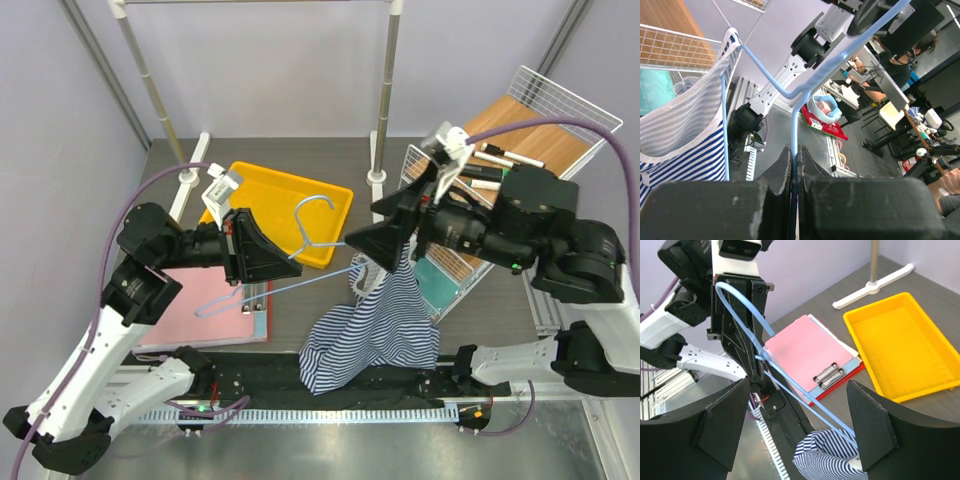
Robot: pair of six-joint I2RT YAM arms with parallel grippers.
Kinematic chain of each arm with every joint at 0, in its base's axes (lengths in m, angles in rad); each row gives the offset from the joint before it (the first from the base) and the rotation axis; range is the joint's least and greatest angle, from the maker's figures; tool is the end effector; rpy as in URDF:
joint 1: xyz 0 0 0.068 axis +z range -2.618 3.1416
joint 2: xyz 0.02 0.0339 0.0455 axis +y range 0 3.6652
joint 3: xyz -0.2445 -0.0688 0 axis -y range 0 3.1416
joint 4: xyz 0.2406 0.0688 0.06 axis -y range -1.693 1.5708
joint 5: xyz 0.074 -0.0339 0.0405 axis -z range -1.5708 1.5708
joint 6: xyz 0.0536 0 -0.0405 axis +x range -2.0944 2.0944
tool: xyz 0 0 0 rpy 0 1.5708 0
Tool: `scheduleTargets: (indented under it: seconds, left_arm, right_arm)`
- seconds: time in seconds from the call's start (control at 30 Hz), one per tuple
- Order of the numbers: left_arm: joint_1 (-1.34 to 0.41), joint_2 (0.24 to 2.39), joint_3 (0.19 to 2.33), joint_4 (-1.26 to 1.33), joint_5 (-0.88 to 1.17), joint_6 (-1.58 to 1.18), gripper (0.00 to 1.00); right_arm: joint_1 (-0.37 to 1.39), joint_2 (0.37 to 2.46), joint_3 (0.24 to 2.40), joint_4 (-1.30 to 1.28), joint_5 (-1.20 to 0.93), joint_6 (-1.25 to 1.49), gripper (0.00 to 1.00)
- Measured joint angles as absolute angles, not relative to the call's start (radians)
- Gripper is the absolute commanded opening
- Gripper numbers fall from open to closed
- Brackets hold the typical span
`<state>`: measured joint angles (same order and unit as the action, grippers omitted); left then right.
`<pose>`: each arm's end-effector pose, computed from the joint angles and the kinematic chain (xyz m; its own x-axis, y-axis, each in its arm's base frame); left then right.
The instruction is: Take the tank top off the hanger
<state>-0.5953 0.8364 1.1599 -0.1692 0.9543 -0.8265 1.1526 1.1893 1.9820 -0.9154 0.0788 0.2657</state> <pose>0.1154 -0.1309 0.4445 -0.6433 -0.0780 -0.7616 0.7655 -0.0454 -0.6419 0.0776 0.1642 0.5383 -0.2788 0.0171 -0.9602 -0.8354 0.4889 0.2513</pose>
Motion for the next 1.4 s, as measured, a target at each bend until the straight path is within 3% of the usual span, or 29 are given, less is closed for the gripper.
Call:
scheduleTargets:
  seconds: [0.57, 0.97, 1.4]
  left_arm:
    - [-0.595, 0.785, 1.151, -0.107, 0.961, -0.904, 0.0]
    - [-0.595, 0.772, 1.155, -0.108, 0.961, -0.912, 0.0]
    - [-0.595, 0.767, 1.169, -0.109, 0.961, -0.926, 0.0]
  right_arm:
    - [1.153, 0.948, 1.792, -1.075, 0.123, 0.275, 0.79]
    - [1.153, 0.842, 1.553, -1.085, 0.136, 0.306, 0.56]
    - [1.153, 0.773, 1.366, -0.995, 0.189, 0.319, 0.63]
